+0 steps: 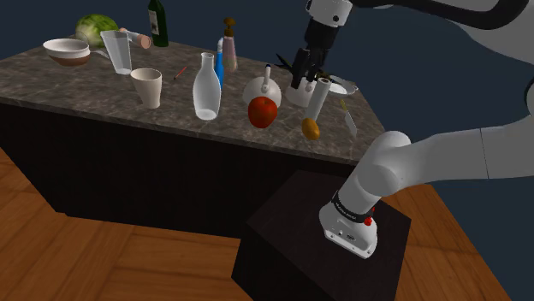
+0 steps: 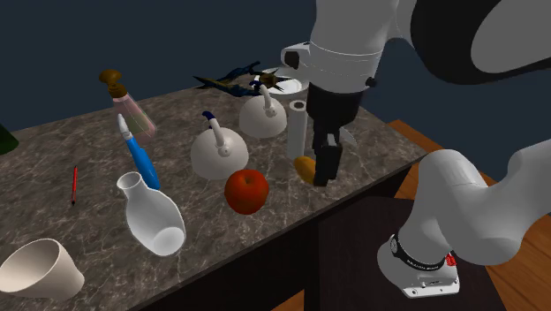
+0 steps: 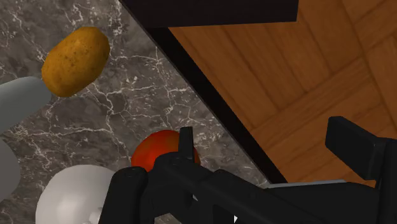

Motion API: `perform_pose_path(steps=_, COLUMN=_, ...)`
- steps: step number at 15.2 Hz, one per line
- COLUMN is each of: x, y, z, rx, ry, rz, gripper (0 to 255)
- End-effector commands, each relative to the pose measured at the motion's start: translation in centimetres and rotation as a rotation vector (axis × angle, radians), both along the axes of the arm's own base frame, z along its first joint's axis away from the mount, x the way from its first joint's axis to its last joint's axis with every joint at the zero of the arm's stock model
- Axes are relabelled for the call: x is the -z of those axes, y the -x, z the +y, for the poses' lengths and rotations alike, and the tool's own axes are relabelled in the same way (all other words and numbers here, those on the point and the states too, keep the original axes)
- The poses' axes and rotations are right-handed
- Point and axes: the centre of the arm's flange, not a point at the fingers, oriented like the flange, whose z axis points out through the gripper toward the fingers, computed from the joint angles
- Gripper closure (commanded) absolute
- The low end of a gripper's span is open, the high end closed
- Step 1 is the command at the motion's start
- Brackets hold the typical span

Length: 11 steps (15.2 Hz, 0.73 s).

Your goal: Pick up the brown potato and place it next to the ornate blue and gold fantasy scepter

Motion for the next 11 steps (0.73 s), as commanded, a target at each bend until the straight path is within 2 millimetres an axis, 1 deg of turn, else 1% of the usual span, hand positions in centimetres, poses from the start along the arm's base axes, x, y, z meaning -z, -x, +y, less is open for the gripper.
perform_pose_path(steps=1, x=0.0, y=0.0, z=0.0, rx=0.000, ry=0.000, rz=0.000, gripper=0)
perform_pose_path(steps=6, x=5.7, y=-3.1, z=-1.1, rx=0.189, ry=0.114, rz=0.076, gripper=0)
perform_pose_path(steps=11, x=11.5, y=-5.4, z=-3.3, rx=0.379, ry=0.229, rz=0.152, gripper=0)
